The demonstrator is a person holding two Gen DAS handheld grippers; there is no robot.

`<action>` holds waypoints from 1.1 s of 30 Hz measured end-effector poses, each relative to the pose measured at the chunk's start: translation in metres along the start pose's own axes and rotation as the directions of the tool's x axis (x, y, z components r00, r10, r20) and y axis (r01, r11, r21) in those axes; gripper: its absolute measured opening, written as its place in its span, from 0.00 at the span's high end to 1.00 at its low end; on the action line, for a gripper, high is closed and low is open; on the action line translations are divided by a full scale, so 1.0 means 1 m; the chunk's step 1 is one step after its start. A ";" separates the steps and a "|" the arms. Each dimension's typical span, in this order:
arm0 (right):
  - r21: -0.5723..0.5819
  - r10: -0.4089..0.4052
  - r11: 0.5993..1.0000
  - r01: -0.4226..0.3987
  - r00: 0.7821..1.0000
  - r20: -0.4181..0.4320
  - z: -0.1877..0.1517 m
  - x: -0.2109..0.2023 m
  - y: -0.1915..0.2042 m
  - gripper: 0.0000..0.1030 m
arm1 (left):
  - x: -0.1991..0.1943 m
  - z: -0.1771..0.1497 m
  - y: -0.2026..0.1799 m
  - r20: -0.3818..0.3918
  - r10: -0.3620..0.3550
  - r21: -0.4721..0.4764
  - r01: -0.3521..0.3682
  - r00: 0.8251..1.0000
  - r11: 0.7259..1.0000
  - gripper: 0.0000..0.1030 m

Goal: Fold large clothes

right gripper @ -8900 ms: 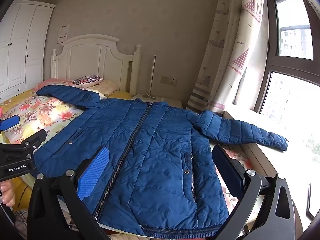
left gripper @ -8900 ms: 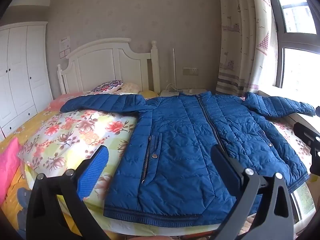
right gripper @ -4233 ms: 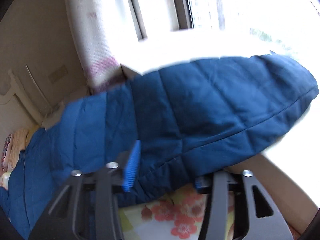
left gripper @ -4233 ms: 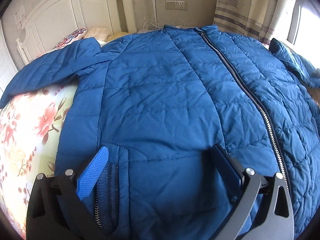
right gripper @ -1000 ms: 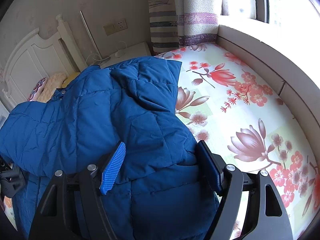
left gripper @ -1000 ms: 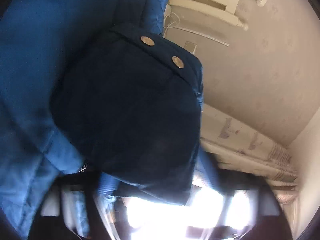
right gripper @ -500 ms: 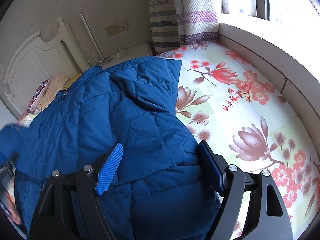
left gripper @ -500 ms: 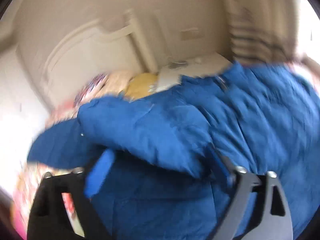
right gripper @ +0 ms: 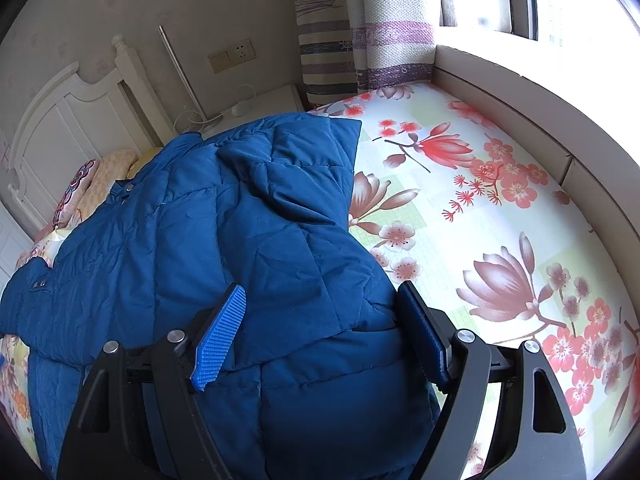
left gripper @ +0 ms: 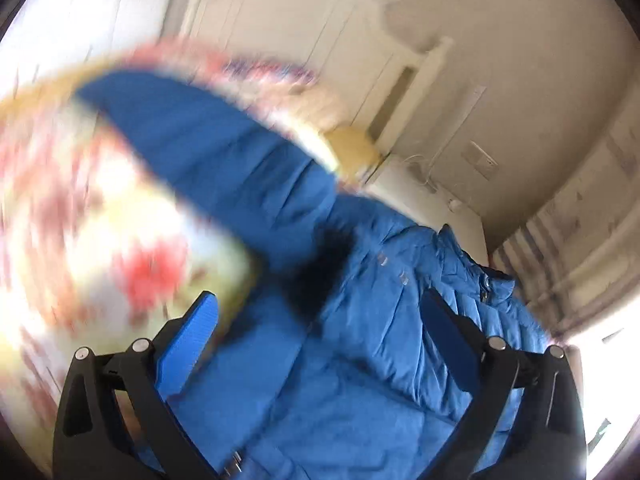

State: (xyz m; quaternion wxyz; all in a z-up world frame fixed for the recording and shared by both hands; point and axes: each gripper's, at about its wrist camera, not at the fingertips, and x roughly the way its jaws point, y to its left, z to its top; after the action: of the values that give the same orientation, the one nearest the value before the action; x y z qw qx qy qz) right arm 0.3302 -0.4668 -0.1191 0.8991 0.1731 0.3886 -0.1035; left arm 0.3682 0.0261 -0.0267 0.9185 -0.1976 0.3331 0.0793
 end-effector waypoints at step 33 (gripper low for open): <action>-0.311 -0.112 0.947 0.080 0.990 -0.085 0.037 0.067 0.104 0.16 | 0.106 -0.058 -0.070 -0.175 0.080 0.503 0.019 0.981 0.864 0.02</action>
State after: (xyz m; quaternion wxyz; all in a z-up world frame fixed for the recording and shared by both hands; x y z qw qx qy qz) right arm 0.4336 -0.3896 -0.1205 0.8880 0.0170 0.4530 -0.0767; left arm 0.4351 -0.0601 -0.1133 0.9008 0.0471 0.4314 -0.0149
